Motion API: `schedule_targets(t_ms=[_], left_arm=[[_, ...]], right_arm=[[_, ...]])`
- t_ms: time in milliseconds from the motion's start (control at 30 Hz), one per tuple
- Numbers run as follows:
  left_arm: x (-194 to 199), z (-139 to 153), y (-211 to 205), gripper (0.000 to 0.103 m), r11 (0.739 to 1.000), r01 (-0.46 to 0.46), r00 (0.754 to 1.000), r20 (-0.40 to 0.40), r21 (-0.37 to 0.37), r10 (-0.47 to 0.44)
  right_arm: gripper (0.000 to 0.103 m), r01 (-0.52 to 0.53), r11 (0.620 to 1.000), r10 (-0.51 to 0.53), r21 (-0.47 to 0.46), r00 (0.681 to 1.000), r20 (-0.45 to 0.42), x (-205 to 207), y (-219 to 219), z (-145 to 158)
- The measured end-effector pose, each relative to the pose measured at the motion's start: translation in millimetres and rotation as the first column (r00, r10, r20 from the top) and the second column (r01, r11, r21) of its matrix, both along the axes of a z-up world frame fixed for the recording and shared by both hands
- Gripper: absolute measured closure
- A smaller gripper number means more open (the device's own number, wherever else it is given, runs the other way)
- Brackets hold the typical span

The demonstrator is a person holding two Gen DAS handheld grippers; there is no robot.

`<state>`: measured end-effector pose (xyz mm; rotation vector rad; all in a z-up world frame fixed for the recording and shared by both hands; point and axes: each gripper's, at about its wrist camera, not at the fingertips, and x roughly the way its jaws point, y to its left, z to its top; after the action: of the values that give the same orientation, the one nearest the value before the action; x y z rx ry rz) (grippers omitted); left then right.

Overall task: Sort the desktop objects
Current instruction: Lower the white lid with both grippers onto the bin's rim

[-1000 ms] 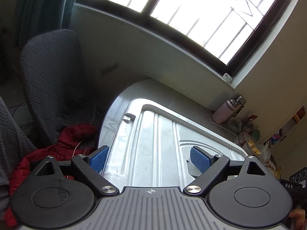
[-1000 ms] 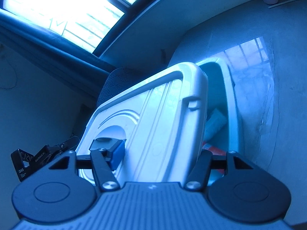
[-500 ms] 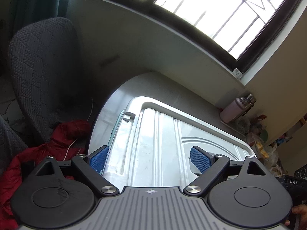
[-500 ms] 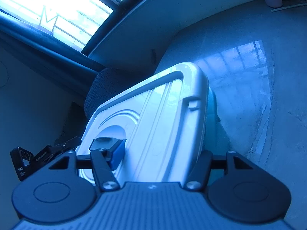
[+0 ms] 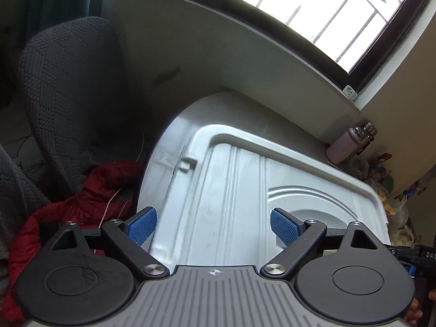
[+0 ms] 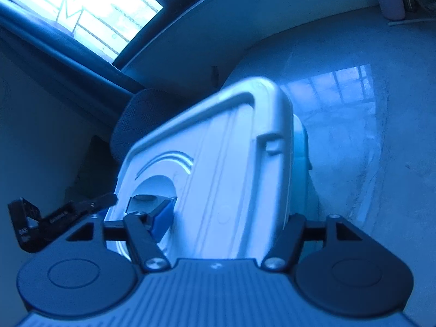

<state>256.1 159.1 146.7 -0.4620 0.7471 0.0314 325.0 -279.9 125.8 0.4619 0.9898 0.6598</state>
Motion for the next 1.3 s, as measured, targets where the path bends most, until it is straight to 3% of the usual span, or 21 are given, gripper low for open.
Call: schedule_targets(t_ms=[67,167,233,367,633,833,933,1033,1133,1200,1300], left_arm=[[1,0,0,0.011,1.0,0.001,1.0,-0.004,0.004,-0.001],[0,0,-2,0.011,1.0,0.003,1.0,-0.009,0.02,-0.003],[1,1,-4,0.011,0.999,0.007,1.0,-0.015,0.038,-0.006],[5,-2,-6,0.011,0.998,0.011,0.999,-0.044,0.059,-0.008],[5,-2,-2,0.01,0.999,0.008,0.999,-0.04,0.041,-0.006],[7,-2,2,0.01,0.999,0.009,0.999,-0.04,0.05,-0.007],[7,1,5,0.011,0.999,0.001,0.999,-0.035,0.049,0.0],[5,6,4,0.013,1.0,0.021,1.0,-0.021,0.002,-0.021],[7,7,-6,0.013,0.997,0.049,0.999,-0.025,0.063,-0.047],[8,2,-9,0.009,0.995,0.045,0.998,-0.036,0.094,-0.042],[9,-1,-6,0.009,0.995,0.046,0.998,-0.044,0.086,-0.042]], right_arm=[[0.022,0.018,1.0,-0.018,-0.02,1.0,-0.005,-1,-1,1],[0.021,0.018,0.999,-0.017,-0.038,1.0,0.013,-4,0,6],[0.014,0.014,0.998,-0.013,-0.054,1.0,0.025,-6,3,11],[0.013,0.029,0.994,-0.022,-0.105,0.998,0.065,-10,7,19],[0.005,0.023,0.995,-0.016,-0.096,0.997,0.072,-9,6,24],[0.0,0.0,0.974,0.024,-0.225,0.995,0.101,-11,20,38],[0.0,-0.002,0.996,0.008,-0.088,0.998,0.063,-3,8,39],[0.0,0.015,0.996,-0.011,0.084,0.999,-0.046,9,-10,28],[0.0,0.007,0.994,0.003,0.107,0.996,-0.09,15,-12,21],[0.0,-0.003,0.998,0.008,0.059,0.996,-0.086,16,-6,20],[0.0,-0.005,0.995,0.002,-0.1,1.0,-0.028,12,5,26]])
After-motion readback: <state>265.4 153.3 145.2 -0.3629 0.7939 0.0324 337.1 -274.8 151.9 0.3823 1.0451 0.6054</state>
